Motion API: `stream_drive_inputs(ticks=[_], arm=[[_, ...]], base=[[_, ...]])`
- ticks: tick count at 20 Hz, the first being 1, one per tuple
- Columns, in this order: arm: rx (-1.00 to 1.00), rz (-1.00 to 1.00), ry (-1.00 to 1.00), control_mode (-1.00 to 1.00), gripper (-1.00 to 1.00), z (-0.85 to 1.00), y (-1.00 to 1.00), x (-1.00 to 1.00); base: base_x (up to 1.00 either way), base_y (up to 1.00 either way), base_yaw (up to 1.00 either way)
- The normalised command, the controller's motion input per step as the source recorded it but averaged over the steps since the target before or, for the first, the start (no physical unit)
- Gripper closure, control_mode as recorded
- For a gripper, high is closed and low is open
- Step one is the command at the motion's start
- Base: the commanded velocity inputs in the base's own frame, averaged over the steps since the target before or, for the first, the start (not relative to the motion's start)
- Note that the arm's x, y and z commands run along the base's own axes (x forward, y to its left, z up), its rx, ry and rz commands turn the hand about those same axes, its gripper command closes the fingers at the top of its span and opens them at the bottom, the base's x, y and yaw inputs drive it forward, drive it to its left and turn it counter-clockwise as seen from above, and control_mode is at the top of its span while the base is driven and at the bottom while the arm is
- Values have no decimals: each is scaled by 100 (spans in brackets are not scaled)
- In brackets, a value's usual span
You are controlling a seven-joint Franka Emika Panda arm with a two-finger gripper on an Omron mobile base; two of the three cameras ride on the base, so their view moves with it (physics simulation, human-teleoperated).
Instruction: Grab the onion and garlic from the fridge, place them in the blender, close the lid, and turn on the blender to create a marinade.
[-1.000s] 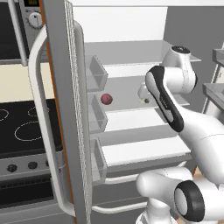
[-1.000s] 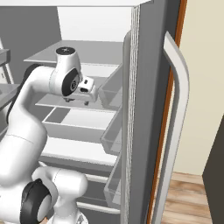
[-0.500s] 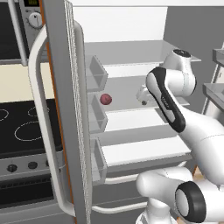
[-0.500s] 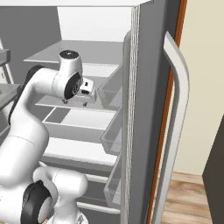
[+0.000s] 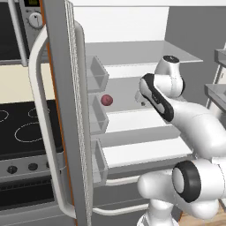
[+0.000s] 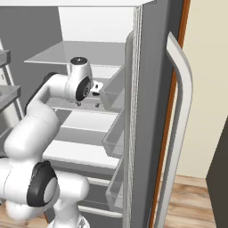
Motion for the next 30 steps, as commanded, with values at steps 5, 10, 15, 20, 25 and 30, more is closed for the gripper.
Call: stream_drive_inputs(ticks=[5, 10, 15, 20, 25, 30], arm=[[-5, -45, -4, -100, -100, -56, 0, 87], [0, -28, -13, -100, -100, -21, -4, 61], [0, -1, -1, -100, -100, -2, -8, 44], [0, 0, 0, -100, -100, -11, -46, 5], [0, 0, 0, -100, -100, 0, -16, 13], [0, 0, 0, -100, -100, -4, -6, 22]], base=[[0, 0, 0], [0, 0, 0], [0, 0, 0], [0, 0, 0], [0, 0, 0], [0, 0, 0]])
